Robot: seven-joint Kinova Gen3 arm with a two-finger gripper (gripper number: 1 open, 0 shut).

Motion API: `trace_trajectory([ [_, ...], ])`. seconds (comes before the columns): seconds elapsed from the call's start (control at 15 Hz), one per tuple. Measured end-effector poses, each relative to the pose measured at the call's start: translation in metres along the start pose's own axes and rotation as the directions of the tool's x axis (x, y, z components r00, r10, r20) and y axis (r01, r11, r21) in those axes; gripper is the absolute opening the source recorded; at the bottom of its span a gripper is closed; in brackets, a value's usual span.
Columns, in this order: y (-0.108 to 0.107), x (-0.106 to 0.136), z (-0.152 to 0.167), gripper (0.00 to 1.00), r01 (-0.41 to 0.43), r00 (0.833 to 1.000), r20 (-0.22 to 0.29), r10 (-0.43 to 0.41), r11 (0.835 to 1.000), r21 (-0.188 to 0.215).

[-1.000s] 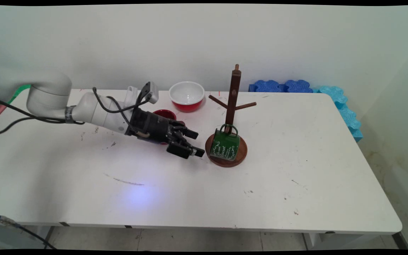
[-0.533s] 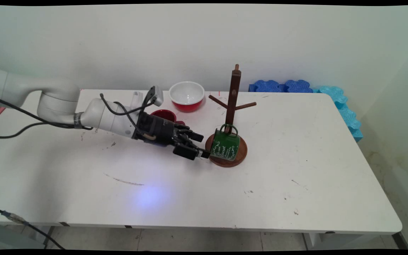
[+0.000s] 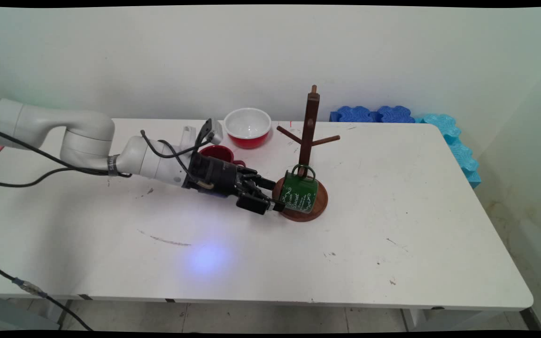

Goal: Pick up the green mug from the rack

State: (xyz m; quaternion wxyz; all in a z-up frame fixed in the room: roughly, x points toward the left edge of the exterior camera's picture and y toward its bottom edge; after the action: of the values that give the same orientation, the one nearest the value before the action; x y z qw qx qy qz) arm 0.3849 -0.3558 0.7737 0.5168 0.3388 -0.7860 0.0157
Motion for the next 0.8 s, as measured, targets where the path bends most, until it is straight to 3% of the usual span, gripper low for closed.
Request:
trace_trajectory([
  [0.8, 0.000, -0.003, 0.012, 1.00, -0.033, 0.999, -0.016, 0.033, 0.999, -0.007],
])
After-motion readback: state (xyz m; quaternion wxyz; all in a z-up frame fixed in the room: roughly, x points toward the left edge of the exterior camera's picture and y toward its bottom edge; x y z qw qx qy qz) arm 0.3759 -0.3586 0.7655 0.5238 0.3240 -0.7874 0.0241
